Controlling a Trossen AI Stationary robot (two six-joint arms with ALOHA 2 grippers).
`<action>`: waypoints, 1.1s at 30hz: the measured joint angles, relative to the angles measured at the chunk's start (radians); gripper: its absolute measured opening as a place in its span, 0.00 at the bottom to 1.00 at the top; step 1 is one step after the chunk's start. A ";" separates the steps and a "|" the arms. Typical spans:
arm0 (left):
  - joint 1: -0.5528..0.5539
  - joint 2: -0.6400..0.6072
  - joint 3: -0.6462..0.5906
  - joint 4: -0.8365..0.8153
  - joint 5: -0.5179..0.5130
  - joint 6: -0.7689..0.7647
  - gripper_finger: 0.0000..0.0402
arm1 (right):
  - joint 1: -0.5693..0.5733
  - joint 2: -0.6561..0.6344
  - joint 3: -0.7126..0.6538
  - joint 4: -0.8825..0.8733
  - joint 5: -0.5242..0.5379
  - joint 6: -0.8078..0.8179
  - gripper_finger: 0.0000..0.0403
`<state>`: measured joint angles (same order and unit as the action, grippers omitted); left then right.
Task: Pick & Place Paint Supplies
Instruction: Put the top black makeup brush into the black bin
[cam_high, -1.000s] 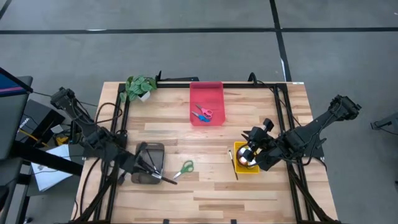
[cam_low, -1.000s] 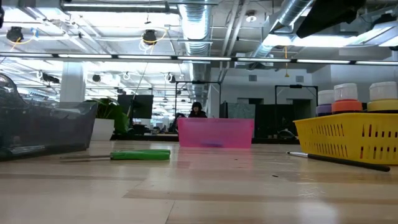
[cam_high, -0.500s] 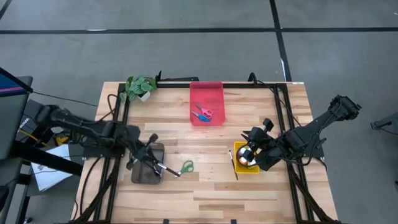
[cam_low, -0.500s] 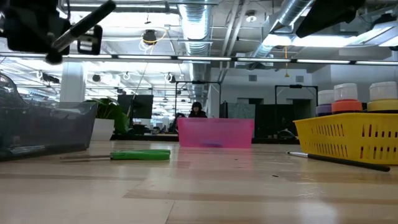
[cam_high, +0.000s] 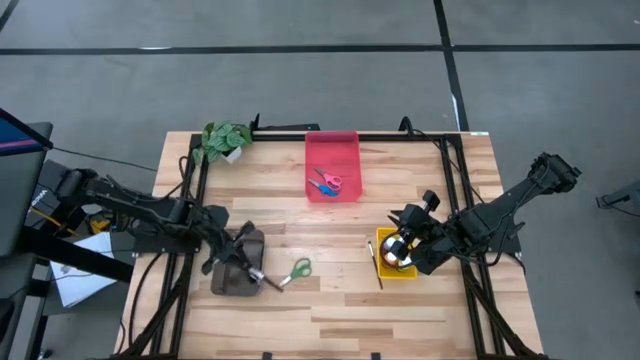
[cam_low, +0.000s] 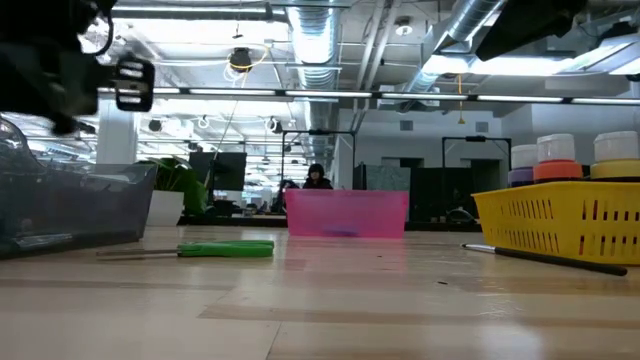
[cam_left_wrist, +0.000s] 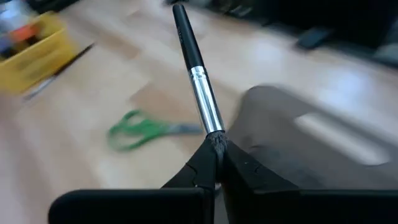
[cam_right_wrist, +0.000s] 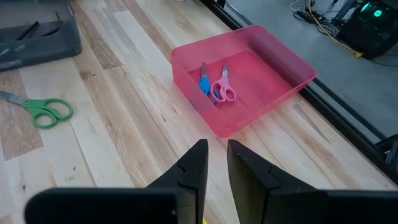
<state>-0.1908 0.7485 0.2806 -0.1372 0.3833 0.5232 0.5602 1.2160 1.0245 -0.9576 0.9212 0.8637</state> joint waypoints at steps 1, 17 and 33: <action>0.001 -0.001 -0.004 0.001 -0.038 0.000 0.01 | 0.000 0.000 0.000 0.000 0.000 0.000 0.14; 0.001 -0.034 -0.106 0.032 -0.169 -0.016 0.00 | 0.000 0.000 0.000 0.001 0.000 -0.007 0.14; -0.051 -0.161 0.013 0.162 -0.424 -0.565 0.00 | 0.000 0.000 0.000 0.011 0.000 -0.007 0.14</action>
<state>-0.2422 0.5875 0.2934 0.0243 -0.0405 -0.0418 0.5606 1.2160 1.0245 -0.9463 0.9211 0.8570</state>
